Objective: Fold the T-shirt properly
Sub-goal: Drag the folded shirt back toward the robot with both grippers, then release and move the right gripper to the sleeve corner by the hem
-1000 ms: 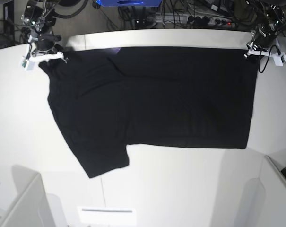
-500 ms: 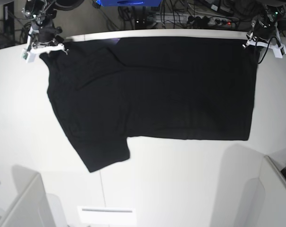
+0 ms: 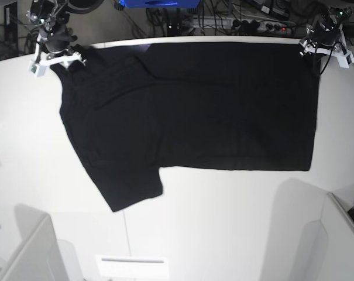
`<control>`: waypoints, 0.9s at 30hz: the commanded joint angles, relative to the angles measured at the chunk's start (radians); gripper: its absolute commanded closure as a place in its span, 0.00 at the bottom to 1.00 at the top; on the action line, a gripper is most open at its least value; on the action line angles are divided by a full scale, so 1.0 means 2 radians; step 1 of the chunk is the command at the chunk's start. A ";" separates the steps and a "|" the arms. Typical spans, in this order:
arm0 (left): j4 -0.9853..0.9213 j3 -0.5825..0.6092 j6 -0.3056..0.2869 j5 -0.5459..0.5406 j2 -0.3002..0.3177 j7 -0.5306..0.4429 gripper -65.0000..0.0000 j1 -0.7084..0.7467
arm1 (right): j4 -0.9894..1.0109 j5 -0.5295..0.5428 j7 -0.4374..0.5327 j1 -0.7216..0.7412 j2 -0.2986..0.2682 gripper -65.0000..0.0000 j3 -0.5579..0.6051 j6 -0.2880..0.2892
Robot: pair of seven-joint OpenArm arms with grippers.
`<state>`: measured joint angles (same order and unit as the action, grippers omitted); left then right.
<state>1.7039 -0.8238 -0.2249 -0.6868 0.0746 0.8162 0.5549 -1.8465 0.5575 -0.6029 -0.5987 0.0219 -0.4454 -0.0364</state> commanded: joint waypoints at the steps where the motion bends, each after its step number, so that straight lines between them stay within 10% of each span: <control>1: 0.010 -0.004 -0.001 -0.004 0.006 -0.007 0.33 0.005 | -0.012 0.003 0.010 -0.004 -0.002 0.45 -0.002 0.001; 5: 0.020 -0.006 -0.001 -0.005 0.006 -0.010 0.13 0.005 | -0.020 0.003 0.008 -0.005 0.000 0.44 -0.032 0.001; 12: 0.105 -0.078 -0.001 -0.005 -0.008 -0.007 0.12 0.001 | -0.061 0.003 0.010 -0.001 0.004 0.44 -0.066 0.002; 20: 0.124 -0.081 -0.002 -0.002 0.008 -0.006 0.13 -0.039 | -0.049 0.000 -0.030 0.108 -0.062 0.44 0.000 0.002; 27: 0.117 -0.079 -0.002 -0.002 0.021 -0.006 0.80 -0.067 | 0.025 -0.001 -0.080 0.246 -0.071 0.44 0.047 0.002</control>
<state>1.9259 -0.9794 -0.2256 -0.6838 0.1066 0.8230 0.4171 -1.7748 0.5476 -0.7841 -0.1188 -0.1104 -0.3492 -0.0349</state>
